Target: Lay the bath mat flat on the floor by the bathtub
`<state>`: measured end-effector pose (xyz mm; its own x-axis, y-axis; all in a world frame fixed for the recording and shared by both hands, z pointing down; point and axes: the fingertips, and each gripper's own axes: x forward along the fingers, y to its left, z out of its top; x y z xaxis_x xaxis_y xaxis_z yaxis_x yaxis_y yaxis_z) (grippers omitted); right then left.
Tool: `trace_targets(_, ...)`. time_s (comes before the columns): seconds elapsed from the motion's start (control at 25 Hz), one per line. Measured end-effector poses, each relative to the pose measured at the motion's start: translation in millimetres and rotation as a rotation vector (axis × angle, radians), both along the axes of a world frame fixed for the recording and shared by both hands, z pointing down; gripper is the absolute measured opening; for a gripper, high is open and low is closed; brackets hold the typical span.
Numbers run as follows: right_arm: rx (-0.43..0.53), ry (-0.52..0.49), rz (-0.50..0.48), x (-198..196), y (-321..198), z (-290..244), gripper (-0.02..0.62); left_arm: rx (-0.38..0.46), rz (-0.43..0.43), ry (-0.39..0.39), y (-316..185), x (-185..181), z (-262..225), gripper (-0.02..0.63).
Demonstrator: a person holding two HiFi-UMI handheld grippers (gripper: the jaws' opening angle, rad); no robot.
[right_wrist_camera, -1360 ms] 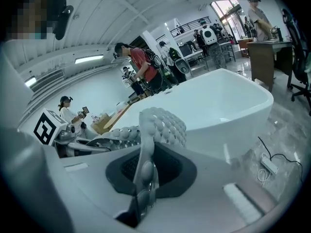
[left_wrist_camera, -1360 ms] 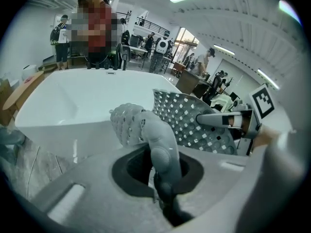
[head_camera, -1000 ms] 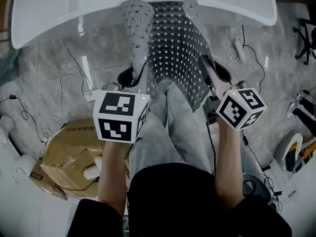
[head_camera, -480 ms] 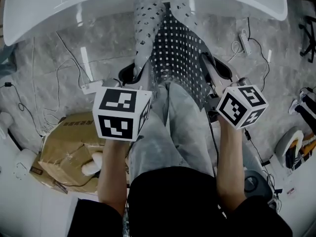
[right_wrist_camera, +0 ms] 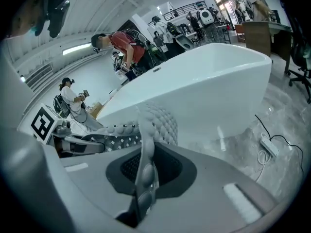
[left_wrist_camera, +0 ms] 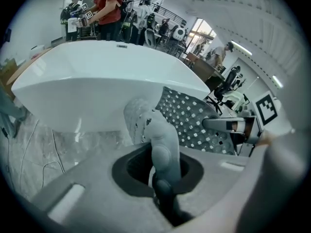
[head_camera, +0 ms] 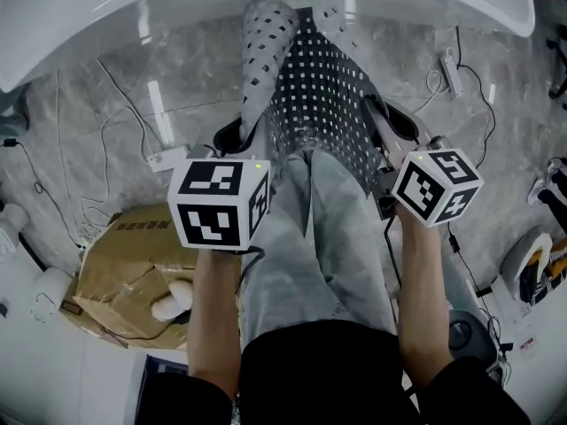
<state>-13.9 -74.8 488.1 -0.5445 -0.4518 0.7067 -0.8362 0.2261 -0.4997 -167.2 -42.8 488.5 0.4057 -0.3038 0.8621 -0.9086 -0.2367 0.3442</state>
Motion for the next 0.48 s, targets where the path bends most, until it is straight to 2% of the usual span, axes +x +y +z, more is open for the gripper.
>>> trace_targets(0.12,-0.008,0.008,0.008,6.3,-3.0,16.3,0.020,-0.018,-0.024,0.003,-3.6,4.5,19.9,0.020)
trace_targets(0.48,-0.051,0.018,-0.002,13.9,2.2,73.3,0.020,-0.064,-0.020,-0.017,-0.5,9.0,73.2,0.020)
